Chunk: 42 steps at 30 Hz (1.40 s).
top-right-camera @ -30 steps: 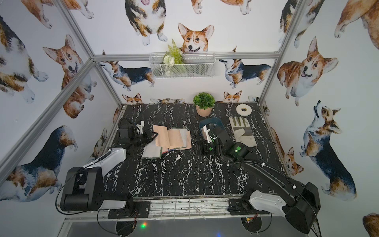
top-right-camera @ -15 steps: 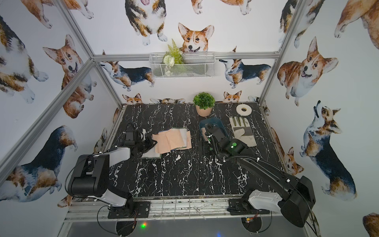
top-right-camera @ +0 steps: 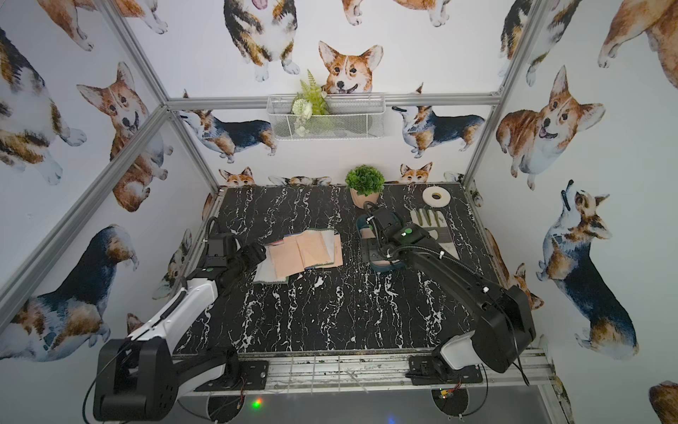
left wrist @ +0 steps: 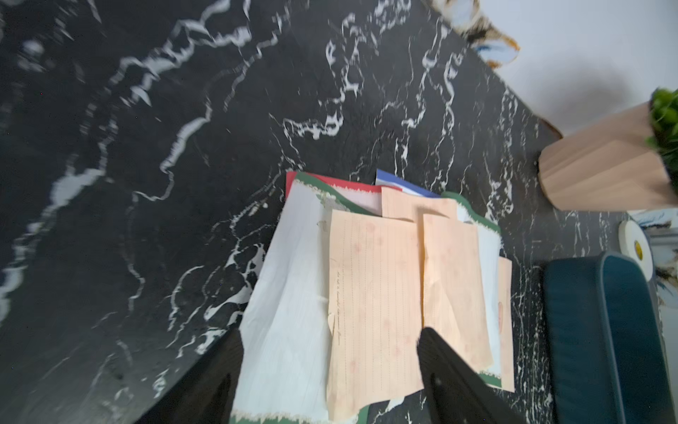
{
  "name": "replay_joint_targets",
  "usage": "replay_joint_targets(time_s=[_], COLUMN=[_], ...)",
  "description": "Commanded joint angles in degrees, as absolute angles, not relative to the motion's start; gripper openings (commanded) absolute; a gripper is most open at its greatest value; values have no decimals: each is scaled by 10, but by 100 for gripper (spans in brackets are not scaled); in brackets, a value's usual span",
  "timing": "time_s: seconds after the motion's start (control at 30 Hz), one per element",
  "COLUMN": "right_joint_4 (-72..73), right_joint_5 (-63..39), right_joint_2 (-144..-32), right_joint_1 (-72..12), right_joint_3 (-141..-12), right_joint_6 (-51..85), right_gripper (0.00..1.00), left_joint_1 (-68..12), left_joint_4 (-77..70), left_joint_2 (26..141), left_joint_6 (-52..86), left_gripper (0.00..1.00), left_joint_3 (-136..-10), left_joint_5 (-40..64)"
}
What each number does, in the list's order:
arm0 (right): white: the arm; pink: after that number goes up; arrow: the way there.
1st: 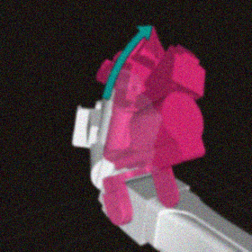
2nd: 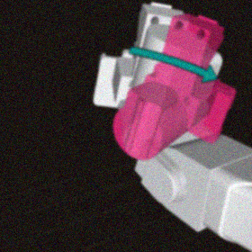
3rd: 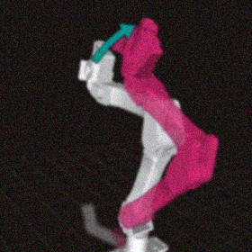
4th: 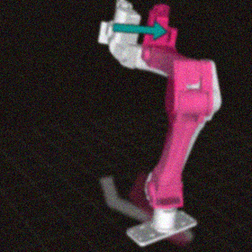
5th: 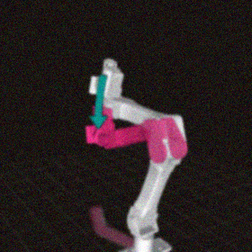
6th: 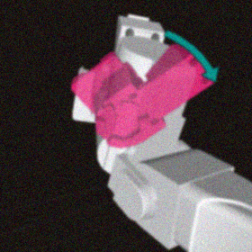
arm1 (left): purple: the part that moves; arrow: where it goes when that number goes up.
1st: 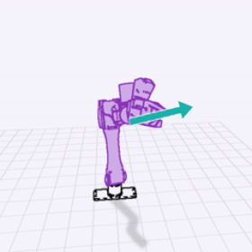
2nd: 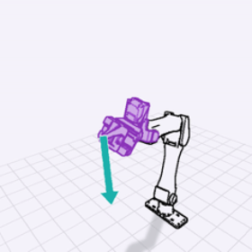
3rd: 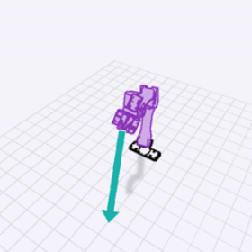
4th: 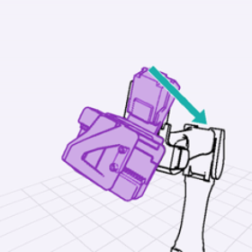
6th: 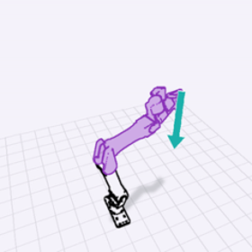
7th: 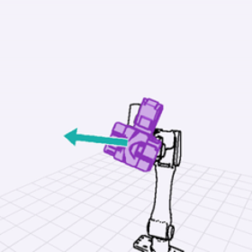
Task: Take out the stationery paper from the storage box
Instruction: Place the stationery paper at the center of the board, then pick up the stationery paper from the storage box.
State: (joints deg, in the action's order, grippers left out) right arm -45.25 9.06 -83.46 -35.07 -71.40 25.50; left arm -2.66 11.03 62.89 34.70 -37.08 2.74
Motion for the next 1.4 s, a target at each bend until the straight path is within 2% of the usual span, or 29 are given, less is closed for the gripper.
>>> replay_joint_targets(time_s=[0.0,0.13,0.33,0.7,1.1,1.17,1.27,1.37], right_joint_4=[-490,-486,-488,-443,-401,-397,-390,-393], right_joint_5=[85,90,50,1,-13,-13,-16,-13], right_joint_2=[-875,-930,-1021,-1118,-1146,-1151,-1150,-1150], right_joint_1=[-322,-305,-276,-274,-272,-272,-272,-272], right_joint_3=[-753,-787,-827,-801,-757,-751,-743,-740], right_joint_6=[196,166,151,159,173,175,177,177], right_gripper=[93,94,93,90,86,83,72,53], left_joint_1=[-26,-26,-26,-26,-26,-26,-26,-26], left_joint_4=[181,188,202,229,229,229,231,232], left_joint_2=[541,407,307,289,291,292,291,291], left_joint_6=[357,346,321,317,319,319,317,316], left_gripper=[80,88,91,93,93,93,93,93], left_joint_3=[-367,-360,-375,-374,-372,-372,-372,-372], left_joint_5=[-38,-26,24,18,22,23,22,22])
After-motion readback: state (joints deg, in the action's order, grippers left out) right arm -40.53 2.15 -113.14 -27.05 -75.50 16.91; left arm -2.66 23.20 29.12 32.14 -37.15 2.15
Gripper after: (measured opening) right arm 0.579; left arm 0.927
